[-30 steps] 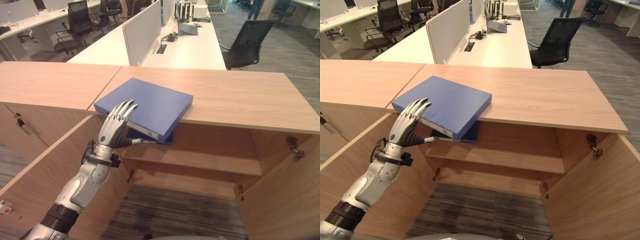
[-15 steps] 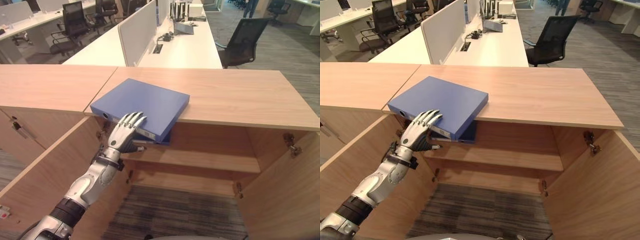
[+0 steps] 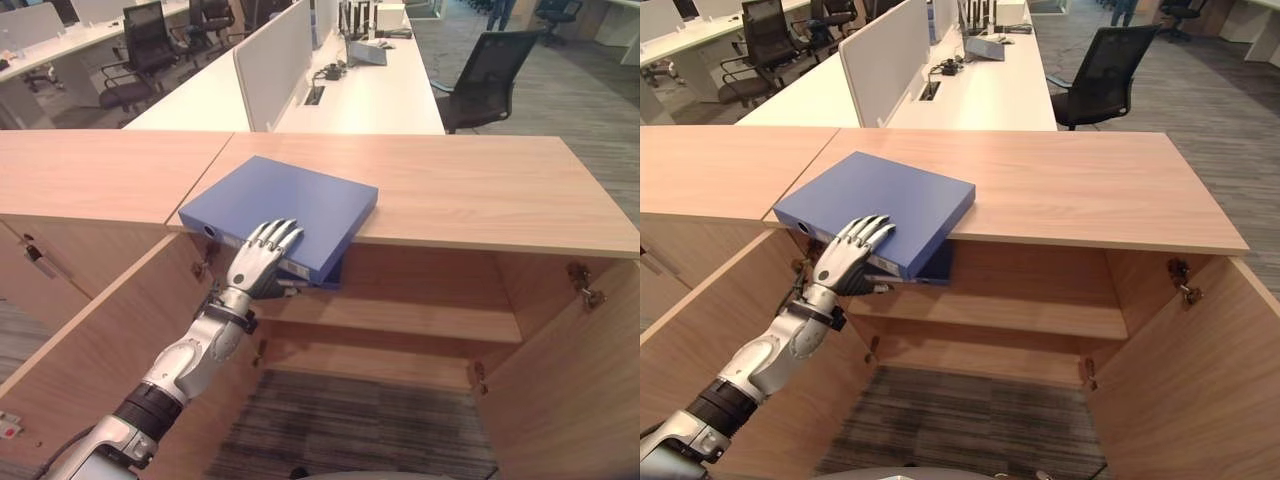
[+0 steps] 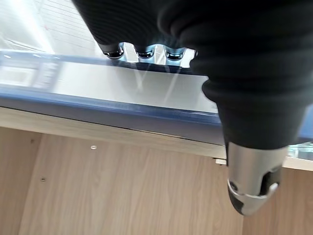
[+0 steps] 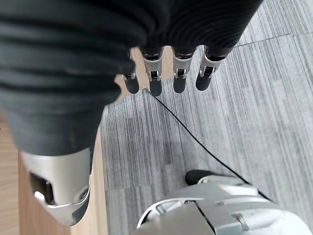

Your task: Put the empty folder in the office cabinet

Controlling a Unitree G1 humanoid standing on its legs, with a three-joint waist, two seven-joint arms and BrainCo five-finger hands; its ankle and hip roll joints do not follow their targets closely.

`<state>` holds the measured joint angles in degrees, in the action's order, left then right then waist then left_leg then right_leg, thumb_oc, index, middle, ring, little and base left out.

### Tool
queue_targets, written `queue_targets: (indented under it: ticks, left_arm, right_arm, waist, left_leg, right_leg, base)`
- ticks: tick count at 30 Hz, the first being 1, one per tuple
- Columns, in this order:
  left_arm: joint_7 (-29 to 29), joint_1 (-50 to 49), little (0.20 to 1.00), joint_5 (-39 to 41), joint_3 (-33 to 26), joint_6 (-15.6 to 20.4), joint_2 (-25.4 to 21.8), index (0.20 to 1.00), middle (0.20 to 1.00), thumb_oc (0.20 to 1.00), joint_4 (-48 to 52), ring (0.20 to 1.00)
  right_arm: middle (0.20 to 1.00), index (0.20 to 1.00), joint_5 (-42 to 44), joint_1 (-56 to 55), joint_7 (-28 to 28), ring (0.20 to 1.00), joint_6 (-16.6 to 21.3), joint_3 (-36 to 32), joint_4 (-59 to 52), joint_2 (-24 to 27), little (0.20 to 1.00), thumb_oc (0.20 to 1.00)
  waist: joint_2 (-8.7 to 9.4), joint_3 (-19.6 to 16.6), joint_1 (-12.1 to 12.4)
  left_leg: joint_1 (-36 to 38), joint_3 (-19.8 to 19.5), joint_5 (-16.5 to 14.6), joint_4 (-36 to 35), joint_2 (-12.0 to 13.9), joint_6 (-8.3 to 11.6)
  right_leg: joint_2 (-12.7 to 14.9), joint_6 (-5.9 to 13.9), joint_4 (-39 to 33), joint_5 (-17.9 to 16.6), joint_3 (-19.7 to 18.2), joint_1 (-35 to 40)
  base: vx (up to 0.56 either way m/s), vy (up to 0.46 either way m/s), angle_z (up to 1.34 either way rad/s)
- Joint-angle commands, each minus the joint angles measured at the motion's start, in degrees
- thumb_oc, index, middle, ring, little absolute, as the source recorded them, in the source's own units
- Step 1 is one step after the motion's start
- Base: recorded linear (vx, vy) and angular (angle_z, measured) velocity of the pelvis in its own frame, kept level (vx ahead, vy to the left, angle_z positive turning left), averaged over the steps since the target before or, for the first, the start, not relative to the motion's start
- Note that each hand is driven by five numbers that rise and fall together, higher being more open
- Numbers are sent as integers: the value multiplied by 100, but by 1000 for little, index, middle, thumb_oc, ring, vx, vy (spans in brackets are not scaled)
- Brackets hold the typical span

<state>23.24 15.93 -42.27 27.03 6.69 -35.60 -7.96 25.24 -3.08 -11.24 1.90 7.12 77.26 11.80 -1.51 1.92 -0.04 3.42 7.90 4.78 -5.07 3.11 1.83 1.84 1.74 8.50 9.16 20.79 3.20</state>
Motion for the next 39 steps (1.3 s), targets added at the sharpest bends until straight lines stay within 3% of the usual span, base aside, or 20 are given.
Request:
queue_targets:
  ticks: [1,11,12,13,14,15,16,24,30,36,37,39]
  left_arm:
    - [226,650,1000,-269,-134,-7,-45,1000,1000,1000,-146,1000]
    - [222,877,1000,-895,268,-393,-50,1000,1000,1000,-1182,1000]
    - [246,920,853,-982,289,-484,-48,853,853,853,-1345,853]
    - [272,935,595,-1039,296,-550,-37,595,595,595,-1460,595]
    - [290,976,526,-1096,325,-607,-15,526,526,526,-1596,526]
    - [317,1009,275,-1146,346,-659,9,275,275,275,-1710,275]
    - [331,1021,200,-1149,356,-661,20,200,200,200,-1731,200]
    - [530,946,200,-1172,209,-1071,264,200,200,200,-2448,200]
    - [709,843,200,-812,-28,-1035,361,200,200,200,-2286,200]
    - [367,250,200,-324,-310,-439,385,200,200,200,-894,200]
    - [189,87,200,-138,-366,-313,400,200,200,200,-594,200]
    - [-569,-620,200,962,-668,90,455,200,200,200,506,200]
  right_arm:
    - [1000,1000,-131,234,-62,1000,45,207,265,-148,1000,1000]
    - [1000,1000,-143,302,-53,1000,19,238,312,-105,1000,1000]
    - [1000,1000,-136,306,-54,1000,25,236,319,-103,1000,1000]
    - [1000,1000,-143,305,-61,1000,22,236,319,-97,1000,1000]
    - [1000,1000,-135,307,-66,1000,21,234,323,-85,1000,1000]
    - [1000,1000,-133,312,-75,1000,24,231,327,-79,1000,1000]
    - [1000,1000,-133,314,-75,1000,25,227,328,-77,1000,1000]
    - [1000,1000,-187,299,-156,1000,32,235,382,-95,1000,1000]
    - [1000,1000,-184,325,-192,1000,63,250,350,-125,1000,1000]
    - [1000,1000,-30,342,-75,1000,132,198,43,-153,1000,1000]
    - [1000,1000,3,342,-61,1000,137,163,-11,-155,1000,1000]
    - [1000,1000,32,366,-22,1000,99,65,-99,-130,1000,1000]
  waist:
    - [456,-32,-69]
    - [432,-52,-103]
    - [432,-58,-104]
    - [431,-60,-111]
    - [428,-62,-120]
    - [426,-62,-125]
    - [424,-57,-120]
    - [412,-74,-148]
    - [414,-79,-138]
    - [425,-20,-72]
    - [423,-5,-54]
    - [411,37,-9]
  left_leg:
    - [440,281,-821,7,-234,40]
    - [491,310,-847,7,-235,36]
    - [502,316,-850,7,-235,36]
    - [508,320,-851,7,-235,36]
    - [518,321,-855,7,-237,36]
    - [525,326,-858,7,-238,35]
    - [528,326,-859,7,-238,36]
    - [631,394,-897,7,-247,32]
    - [655,395,-902,7,-253,28]
    - [647,348,-899,7,-250,18]
    - [641,339,-894,7,-249,16]
    - [620,312,-876,7,-254,7]
  right_leg:
    - [99,593,-1350,-967,-507,448]
    - [100,584,-1350,-948,-522,486]
    - [100,585,-1350,-947,-521,493]
    - [100,584,-1350,-947,-519,501]
    - [100,584,-1350,-946,-522,508]
    - [98,582,-1350,-939,-527,518]
    - [98,582,-1350,-938,-528,521]
    - [95,573,-1350,-912,-546,594]
    - [85,569,-1350,-904,-549,618]
    - [99,563,-1350,-920,-538,620]
    - [100,562,-1350,-919,-530,615]
    - [102,552,-1350,-934,-514,599]
  base:
    - [0,0,0]
    - [1,0,0]
    - [6,-6,-5]
    - [6,-5,-7]
    - [4,-1,-6]
    - [5,0,-5]
    - [12,1,-5]
    - [6,1,-2]
    - [0,0,0]
    - [0,0,0]
    - [-7,11,4]
    - [0,0,0]
